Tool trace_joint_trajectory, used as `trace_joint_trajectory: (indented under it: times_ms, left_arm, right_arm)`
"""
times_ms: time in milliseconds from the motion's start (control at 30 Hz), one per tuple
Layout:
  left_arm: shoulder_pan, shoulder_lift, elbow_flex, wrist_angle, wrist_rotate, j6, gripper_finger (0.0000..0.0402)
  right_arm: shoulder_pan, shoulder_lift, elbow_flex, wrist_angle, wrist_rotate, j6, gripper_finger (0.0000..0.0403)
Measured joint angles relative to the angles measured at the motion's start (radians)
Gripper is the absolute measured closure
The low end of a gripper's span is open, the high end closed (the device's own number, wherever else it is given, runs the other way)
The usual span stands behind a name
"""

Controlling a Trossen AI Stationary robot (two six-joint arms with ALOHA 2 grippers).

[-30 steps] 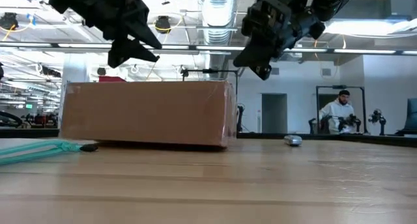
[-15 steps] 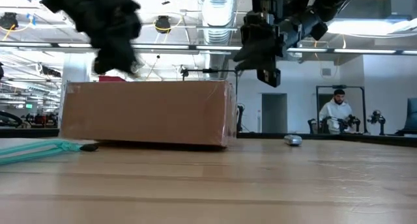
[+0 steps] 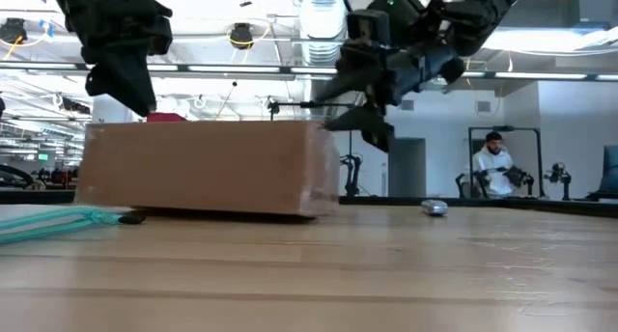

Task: Unpack boxes
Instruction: Open the cardboard box using the gray cutter

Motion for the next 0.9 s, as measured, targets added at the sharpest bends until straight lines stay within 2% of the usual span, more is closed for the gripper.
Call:
trace_joint_trajectory:
  times_ms: [100, 300, 467, 633, 767, 900]
  left_arm:
    - [0.000, 0.007, -0.023, 0.003, 0.019, 0.003, 0.0265]
    - [0.000, -0.018, -0.001, -0.122, 0.027, -0.006, 0.0265]
    - [0.000, -0.091, 0.026, -0.176, -0.032, 0.014, 0.0265]
    - [0.000, -0.151, 0.028, -0.278, -0.047, -0.052, 0.0265]
    - [0.000, -0.170, 0.011, -0.380, -0.128, -0.120, 0.0265]
    - [0.000, -0.170, -0.054, -0.295, -0.135, -0.110, 0.0265]
  right_arm:
    - [0.000, 0.016, 0.000, 0.036, 0.000, 0.023, 0.0225]
    - [-0.012, -0.022, 0.000, -0.096, -0.013, 0.024, 0.0227]
    - [-0.027, -0.031, 0.000, -0.043, 0.016, 0.049, 0.0227]
    - [-0.020, -0.016, 0.000, -0.007, 0.071, 0.098, 0.0227]
    - [-0.008, -0.018, 0.001, 0.013, 0.084, 0.106, 0.0227]
    - [-0.010, -0.017, 0.001, 0.015, 0.087, 0.106, 0.0227]
